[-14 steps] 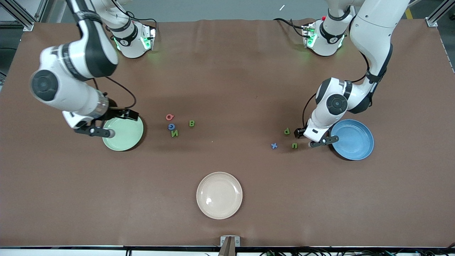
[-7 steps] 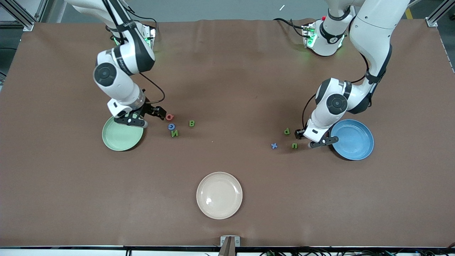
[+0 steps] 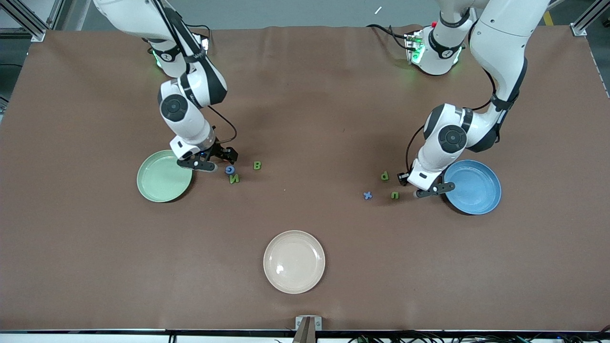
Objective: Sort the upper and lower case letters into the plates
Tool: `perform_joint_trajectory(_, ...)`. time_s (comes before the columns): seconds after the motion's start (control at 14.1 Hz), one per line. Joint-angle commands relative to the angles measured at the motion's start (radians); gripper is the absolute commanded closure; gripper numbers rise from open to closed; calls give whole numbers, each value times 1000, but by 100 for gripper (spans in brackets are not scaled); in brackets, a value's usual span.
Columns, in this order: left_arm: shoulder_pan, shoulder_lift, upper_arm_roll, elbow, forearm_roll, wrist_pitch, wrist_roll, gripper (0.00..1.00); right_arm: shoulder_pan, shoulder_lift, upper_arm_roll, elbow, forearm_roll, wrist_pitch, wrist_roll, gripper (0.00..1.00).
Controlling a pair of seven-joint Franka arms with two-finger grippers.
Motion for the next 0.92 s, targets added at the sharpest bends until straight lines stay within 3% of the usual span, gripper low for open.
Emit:
perform_joint_trajectory(0.0, 40, -109, -1, -11, 28, -133, 99, 79, 30, 27, -11, -7, 3, 39, 28, 4)
perform_joint_trajectory(0.35, 189, -211, -2, -21, 30, -230, 433, 80, 47, 36, -11, -12, 3, 38, 28, 14)
perform_joint_trajectory(0.64, 316, -182, -2, -20, 31, -209, 716, 80, 54, 35, -9, -41, 3, 38, 28, 17)
perform_joint_trajectory(0.85, 376, -148, -2, -23, 31, -123, 842, 80, 60, 33, -9, -52, 3, 38, 34, 21)
